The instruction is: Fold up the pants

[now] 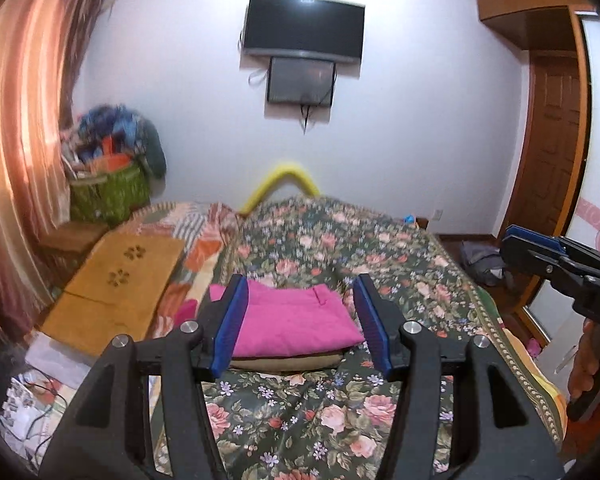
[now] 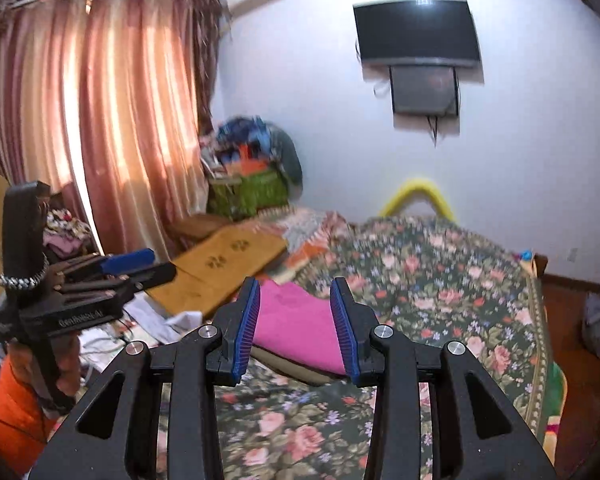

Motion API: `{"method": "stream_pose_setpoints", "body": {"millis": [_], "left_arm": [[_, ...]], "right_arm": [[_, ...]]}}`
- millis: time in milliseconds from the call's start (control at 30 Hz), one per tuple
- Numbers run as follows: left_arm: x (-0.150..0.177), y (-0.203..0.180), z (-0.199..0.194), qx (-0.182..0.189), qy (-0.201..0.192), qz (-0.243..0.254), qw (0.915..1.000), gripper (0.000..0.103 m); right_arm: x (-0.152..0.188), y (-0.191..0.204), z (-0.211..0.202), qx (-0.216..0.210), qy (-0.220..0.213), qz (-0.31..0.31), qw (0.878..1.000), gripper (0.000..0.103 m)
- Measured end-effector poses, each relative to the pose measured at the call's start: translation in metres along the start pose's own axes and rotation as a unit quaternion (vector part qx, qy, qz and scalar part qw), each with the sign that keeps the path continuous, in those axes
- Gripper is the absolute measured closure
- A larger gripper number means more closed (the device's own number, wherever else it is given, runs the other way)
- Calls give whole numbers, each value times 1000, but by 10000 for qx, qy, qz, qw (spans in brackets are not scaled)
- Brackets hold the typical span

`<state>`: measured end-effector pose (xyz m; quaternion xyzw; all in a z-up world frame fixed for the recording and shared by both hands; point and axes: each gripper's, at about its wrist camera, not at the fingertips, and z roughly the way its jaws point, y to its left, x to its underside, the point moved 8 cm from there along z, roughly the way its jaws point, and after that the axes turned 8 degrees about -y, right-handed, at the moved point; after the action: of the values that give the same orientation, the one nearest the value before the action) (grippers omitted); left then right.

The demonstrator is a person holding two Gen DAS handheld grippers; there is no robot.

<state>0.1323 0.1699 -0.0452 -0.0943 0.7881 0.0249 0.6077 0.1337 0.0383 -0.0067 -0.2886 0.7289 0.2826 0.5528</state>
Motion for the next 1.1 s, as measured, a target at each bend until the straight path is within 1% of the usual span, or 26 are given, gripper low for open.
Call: {"method": "stream_pose_setpoints", "body": {"millis": [33, 67, 200, 267, 333, 400, 467, 533, 600, 667, 700, 933, 1100], "left_arm": [[-3, -3, -11, -20, -101, 13, 9999, 42], [-6, -7, -22, -35, -206, 24, 9998, 41], [-12, -19, -60, -34, -520, 84, 9986, 39], [-14, -25, -76, -59, -679, 162, 9975, 34], [-15, -29, -90, -88, -811, 205, 9965, 24], [-14, -32, -101, -85, -903, 217, 9956, 20], [-13, -34, -109, -109, -958, 196, 9951, 14], [-13, -34, -114, -133, -1029, 166, 9945, 8], [-12, -33, -119, -140, -1056, 140, 9942, 4], [-11, -35, -122, -156, -1083, 121, 9939, 2], [-11, -35, -124, -164, -1092, 118, 9938, 1], [-6, -33, -125, -177, -1060, 93, 9942, 1], [-5, -33, -128, -178, -1086, 79, 9939, 0]], "right_arm": [[-3, 5, -9, -11, -103, -12, 9999, 64], [-5, 11, -18, -10, -203, -37, 9998, 61], [-9, 27, -45, -2, -482, -111, 9988, 58], [-10, 35, -56, -7, -617, -118, 9980, 50], [-10, 40, -64, 18, -711, -144, 9974, 43], [-10, 43, -70, 75, -800, -174, 9966, 39], [-9, 44, -74, 129, -876, -164, 9959, 23], [-10, 43, -77, 222, -989, -126, 9948, 16], [-9, 44, -81, 302, -1035, -121, 9941, 13], [-9, 43, -82, 376, -1053, -83, 9937, 1], [-9, 42, -83, 395, -1065, -69, 9935, 0], [-3, 42, -87, 473, -1021, 37, 9936, 0], [-1, 45, -92, 513, -1018, -13, 9935, 0]]}}
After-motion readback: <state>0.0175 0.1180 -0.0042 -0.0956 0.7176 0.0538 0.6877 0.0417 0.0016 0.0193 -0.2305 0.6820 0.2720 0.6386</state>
